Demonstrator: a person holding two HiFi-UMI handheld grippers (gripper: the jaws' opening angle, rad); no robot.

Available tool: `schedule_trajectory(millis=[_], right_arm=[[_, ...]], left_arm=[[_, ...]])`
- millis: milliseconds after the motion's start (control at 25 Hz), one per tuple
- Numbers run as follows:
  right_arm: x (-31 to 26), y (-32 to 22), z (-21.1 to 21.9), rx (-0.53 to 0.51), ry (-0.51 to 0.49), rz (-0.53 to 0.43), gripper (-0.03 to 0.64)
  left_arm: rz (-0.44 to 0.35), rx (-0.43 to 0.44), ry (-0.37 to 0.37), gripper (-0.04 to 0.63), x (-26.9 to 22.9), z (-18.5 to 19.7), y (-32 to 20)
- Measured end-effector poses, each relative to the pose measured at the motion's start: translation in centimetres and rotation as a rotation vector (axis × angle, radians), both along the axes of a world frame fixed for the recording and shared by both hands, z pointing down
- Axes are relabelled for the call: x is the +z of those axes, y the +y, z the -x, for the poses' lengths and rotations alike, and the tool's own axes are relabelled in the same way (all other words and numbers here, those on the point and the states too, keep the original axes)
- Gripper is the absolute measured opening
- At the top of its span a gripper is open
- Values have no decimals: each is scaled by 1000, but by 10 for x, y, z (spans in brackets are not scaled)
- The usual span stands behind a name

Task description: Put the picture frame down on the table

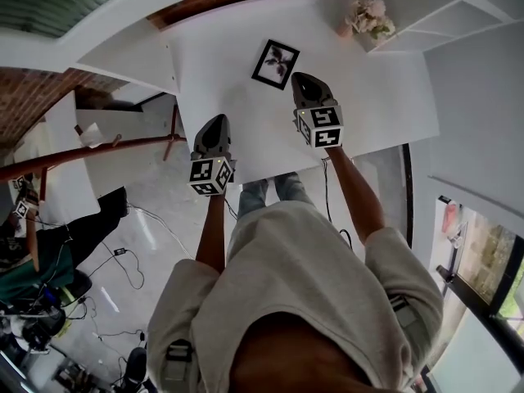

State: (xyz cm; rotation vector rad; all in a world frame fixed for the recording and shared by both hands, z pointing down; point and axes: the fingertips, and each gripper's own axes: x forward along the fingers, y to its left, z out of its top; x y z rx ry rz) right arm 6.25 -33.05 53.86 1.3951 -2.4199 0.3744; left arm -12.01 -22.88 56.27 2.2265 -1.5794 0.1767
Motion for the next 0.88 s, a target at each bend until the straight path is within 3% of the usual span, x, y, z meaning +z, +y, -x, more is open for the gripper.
schedule_trajectory(millis=[880], right_arm=[[-77,19,-15,31,-86,-155,25]], left_arm=[[-214,1,-58,17,-92,12,-34]])
